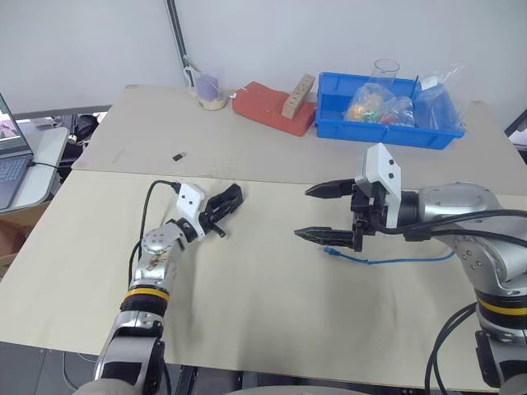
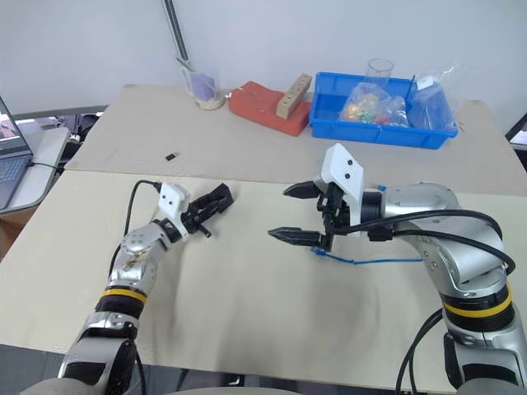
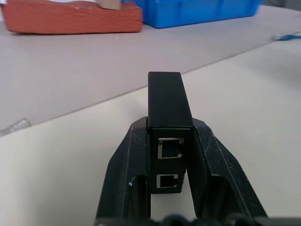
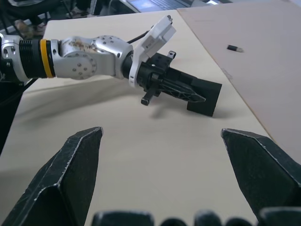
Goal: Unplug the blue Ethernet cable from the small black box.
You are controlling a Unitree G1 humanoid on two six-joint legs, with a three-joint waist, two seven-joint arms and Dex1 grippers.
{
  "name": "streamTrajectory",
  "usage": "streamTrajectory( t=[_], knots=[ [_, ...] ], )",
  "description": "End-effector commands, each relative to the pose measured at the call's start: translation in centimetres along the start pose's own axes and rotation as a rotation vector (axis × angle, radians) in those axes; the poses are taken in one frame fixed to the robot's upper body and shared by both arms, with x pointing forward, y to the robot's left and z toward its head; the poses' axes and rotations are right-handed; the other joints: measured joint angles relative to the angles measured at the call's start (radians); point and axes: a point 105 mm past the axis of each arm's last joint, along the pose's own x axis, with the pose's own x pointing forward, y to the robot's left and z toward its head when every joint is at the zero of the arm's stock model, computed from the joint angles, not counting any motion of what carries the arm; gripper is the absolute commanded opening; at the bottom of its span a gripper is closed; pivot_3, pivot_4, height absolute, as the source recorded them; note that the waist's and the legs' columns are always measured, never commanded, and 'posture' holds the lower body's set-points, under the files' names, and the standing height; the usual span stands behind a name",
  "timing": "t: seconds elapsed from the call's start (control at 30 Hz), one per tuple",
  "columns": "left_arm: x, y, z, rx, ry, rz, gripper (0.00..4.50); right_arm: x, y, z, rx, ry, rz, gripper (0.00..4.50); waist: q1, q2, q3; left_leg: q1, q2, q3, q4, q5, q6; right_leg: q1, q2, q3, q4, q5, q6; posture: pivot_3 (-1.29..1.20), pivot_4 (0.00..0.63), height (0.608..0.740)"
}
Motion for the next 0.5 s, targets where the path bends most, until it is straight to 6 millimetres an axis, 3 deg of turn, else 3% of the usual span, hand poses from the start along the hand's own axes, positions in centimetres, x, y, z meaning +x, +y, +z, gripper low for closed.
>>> streamTrajectory(
  t=[0.03, 0.23, 0.37, 0.5],
  knots=[
    [0.4, 0.2, 0.1, 0.029, -0.019, 0.005, 1.63, -0.5, -0.5, 0.8, -0.032, -0.011, -0.038, 4.5, -0.004, 0.0, 0.0, 0.0, 0.0, 0.0, 0.0, 0.0, 0.0, 0.0, 0.0, 0.0, 0.0, 0.0, 0.0, 0.0, 0.15, 0.74],
    [-0.1, 0.2, -0.1, 0.015, -0.013, -0.021, 4.44, -0.9, -1.2, 0.7, -0.033, 0.0, -0.072, 4.5, -0.011, 0.0, 0.0, 0.0, -0.001, -0.002, -0.001, 0.0, 0.001, 0.0, 0.0, -0.001, 0.0, 0.0, 0.0, 0.0, 0.15, 0.74],
    [-1.5, 0.3, 0.2, 0.016, -0.008, -0.035, 4.44, -1.2, -1.8, 0.5, -0.032, -0.002, -0.099, 4.5, -0.015, 0.0, 0.0, 0.0, -0.001, -0.003, -0.001, 0.001, 0.001, 0.0, 0.0, -0.001, 0.0, 0.0, 0.0, 0.0, 0.15, 0.74],
    [-5.0, -0.5, 1.8, 0.021, 0.018, -0.094, 4.44, -2.2, -2.3, 0.3, -0.038, -0.015, -0.158, 4.5, -0.026, 0.0, 0.0, 0.0, 0.003, -0.004, -0.002, 0.001, 0.001, 0.0, 0.0, -0.002, 0.002, 0.0, 0.0, 0.0, 0.15, 0.74]
  ],
)
